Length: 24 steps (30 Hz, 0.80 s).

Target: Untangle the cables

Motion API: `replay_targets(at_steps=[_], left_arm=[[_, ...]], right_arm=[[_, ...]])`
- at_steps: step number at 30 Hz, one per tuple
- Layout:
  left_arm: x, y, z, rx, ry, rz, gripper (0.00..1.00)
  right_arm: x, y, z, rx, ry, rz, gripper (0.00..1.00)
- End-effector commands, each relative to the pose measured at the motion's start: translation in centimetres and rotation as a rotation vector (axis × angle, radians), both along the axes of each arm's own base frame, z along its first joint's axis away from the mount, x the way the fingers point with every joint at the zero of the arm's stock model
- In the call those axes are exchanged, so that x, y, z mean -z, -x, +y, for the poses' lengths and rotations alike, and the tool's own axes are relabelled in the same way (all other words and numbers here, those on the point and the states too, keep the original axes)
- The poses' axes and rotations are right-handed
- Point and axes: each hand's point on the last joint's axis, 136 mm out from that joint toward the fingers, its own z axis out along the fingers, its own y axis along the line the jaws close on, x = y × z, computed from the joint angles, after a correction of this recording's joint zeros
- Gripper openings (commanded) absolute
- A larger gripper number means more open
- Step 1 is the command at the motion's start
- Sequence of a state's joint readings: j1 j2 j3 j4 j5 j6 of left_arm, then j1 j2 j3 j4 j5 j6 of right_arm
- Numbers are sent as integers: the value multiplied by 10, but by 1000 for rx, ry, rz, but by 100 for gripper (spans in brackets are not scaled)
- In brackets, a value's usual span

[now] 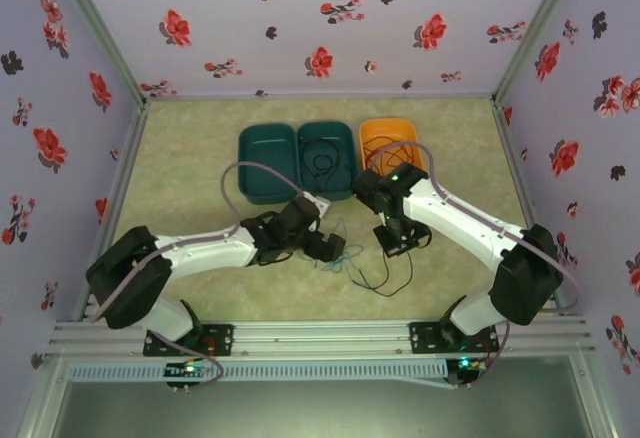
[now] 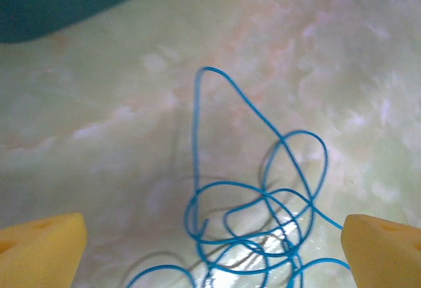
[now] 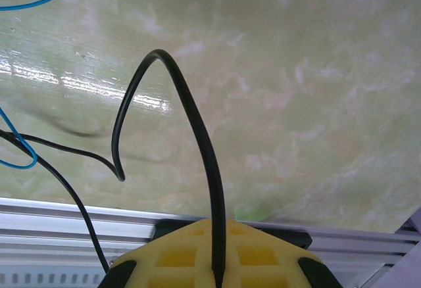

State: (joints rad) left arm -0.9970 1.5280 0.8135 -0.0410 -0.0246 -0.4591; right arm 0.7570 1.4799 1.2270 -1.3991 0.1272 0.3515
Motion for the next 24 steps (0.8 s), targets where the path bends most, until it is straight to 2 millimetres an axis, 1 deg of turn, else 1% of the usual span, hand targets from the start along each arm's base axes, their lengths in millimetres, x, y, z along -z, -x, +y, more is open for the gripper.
replay_targets(at_steps=[1, 4, 6, 10, 12, 15, 16, 19, 20, 21, 23, 24], left_arm=[[15, 8, -12, 57, -56, 43, 100], [30, 5, -15, 34, -94, 77, 100], [41, 6, -13, 28, -132, 96, 100], [56, 9, -3, 19, -214, 123, 91], [62, 12, 2, 19, -239, 137, 90], [71, 17, 10, 18, -274, 158, 78], [74, 19, 14, 13, -289, 161, 69], [80, 18, 32, -39, -350, 154, 40], [80, 17, 39, -61, -368, 147, 34], [80, 16, 44, -81, -381, 141, 32], [77, 13, 58, -134, -399, 116, 22], [75, 12, 64, -156, -406, 107, 21]], right_arm=[[-4, -1, 3, 19, -13, -10, 0], [-5, -1, 2, 19, -9, -12, 0], [-6, 0, 0, 19, -7, -17, 0], [-14, -2, -4, 25, 2, -45, 0], [-19, -5, -6, 28, 5, -64, 0], [-28, -8, -10, 36, 13, -94, 0], [-31, -10, -11, 39, 15, -104, 0], [-38, -11, -16, 47, 27, -122, 0], [-40, -11, -18, 49, 34, -126, 0], [-42, -11, -19, 51, 37, -130, 0], [-45, -11, -23, 52, 50, -131, 0], [-46, -10, -25, 55, 59, -131, 0]])
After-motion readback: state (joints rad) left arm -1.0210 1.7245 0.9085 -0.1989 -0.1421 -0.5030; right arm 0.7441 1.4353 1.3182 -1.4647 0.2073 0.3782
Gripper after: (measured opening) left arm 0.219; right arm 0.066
